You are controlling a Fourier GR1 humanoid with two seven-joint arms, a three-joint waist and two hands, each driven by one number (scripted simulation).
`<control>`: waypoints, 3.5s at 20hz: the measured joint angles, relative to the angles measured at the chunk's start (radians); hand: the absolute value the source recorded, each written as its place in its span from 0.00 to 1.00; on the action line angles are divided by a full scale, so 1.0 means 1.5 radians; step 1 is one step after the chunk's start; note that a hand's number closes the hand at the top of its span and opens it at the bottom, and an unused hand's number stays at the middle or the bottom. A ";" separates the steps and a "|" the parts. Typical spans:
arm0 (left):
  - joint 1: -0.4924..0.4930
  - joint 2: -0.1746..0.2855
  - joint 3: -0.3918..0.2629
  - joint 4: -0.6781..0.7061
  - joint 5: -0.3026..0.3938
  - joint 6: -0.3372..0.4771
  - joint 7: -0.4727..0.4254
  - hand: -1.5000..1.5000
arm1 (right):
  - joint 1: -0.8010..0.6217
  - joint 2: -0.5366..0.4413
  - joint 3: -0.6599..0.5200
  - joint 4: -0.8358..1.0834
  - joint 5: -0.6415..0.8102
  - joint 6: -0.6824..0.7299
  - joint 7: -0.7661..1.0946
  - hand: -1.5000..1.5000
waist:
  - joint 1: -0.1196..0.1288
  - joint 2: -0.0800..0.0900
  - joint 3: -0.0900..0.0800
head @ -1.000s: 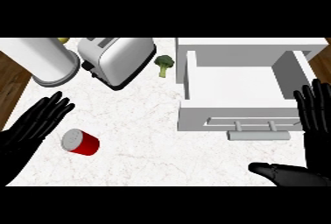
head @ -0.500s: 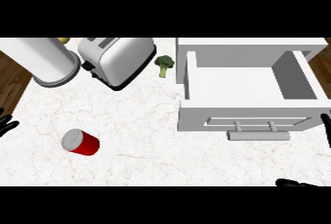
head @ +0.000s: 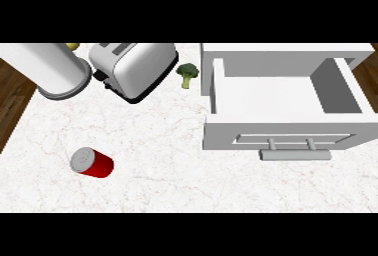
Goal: Pick up the can, place it into the drawer and close the drawer
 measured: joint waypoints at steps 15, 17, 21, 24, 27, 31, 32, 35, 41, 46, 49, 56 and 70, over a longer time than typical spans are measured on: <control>-0.037 0.014 -0.083 0.025 0.162 0.087 0.159 0.00 | 0.074 0.000 -0.090 -0.009 -0.080 0.101 -0.033 0.00 | -0.002 0.000 0.000; -0.047 0.000 -0.095 0.022 0.159 0.100 0.174 0.00 | 0.075 0.000 -0.100 -0.009 -0.089 0.110 -0.029 0.00 | -0.002 0.000 0.000; -0.061 -0.055 -0.112 0.001 0.102 0.130 0.180 0.00 | 0.081 -0.002 -0.125 -0.022 -0.112 0.125 -0.013 0.00 | -0.002 0.000 0.000; -0.074 -0.087 -0.119 0.014 0.061 0.134 0.185 0.00 | 0.068 -0.005 -0.137 -0.019 -0.114 0.129 0.000 0.00 | -0.002 0.000 0.000; -0.093 -0.129 -0.129 0.039 -0.007 0.126 0.168 0.00 | 0.082 0.012 -0.138 -0.016 -0.105 0.148 -0.018 0.00 | -0.003 0.001 0.000; -0.103 -0.173 -0.128 0.079 -0.086 0.100 0.140 0.00 | 0.087 0.015 -0.159 -0.027 -0.124 0.161 -0.005 0.00 | -0.003 0.001 0.000; -0.107 -0.190 -0.129 0.090 -0.118 0.095 0.123 0.00 | 0.094 0.016 -0.165 -0.029 -0.130 0.171 -0.008 0.00 | -0.004 0.001 -0.001; -0.124 -0.217 -0.129 0.112 -0.169 0.094 0.104 0.00 | 0.089 0.010 -0.186 -0.026 -0.145 0.180 0.004 0.00 | -0.003 0.001 0.000; -0.138 -0.250 -0.108 0.195 -0.291 0.067 0.017 0.00 | 0.091 0.016 -0.214 -0.016 -0.159 0.210 -0.001 0.00 | -0.003 0.001 0.000; -0.167 -0.270 -0.092 0.293 -0.403 0.063 -0.089 0.00 | 0.092 0.027 -0.224 -0.022 -0.154 0.223 0.007 0.00 | -0.005 0.001 -0.001; -0.188 -0.270 -0.089 0.351 -0.456 0.064 -0.145 0.00 | 0.085 0.042 -0.219 -0.027 -0.142 0.226 0.009 0.00 | -0.004 0.001 -0.001; -0.234 -0.240 -0.088 0.522 -0.571 0.076 -0.286 0.00 | 0.095 0.047 -0.246 -0.043 -0.168 0.250 0.021 0.00 | -0.008 0.002 -0.001; -0.324 -0.241 -0.137 0.756 -0.669 0.139 -0.412 0.00 | 0.096 0.052 -0.275 -0.054 -0.191 0.272 0.046 0.00 | -0.012 0.003 -0.002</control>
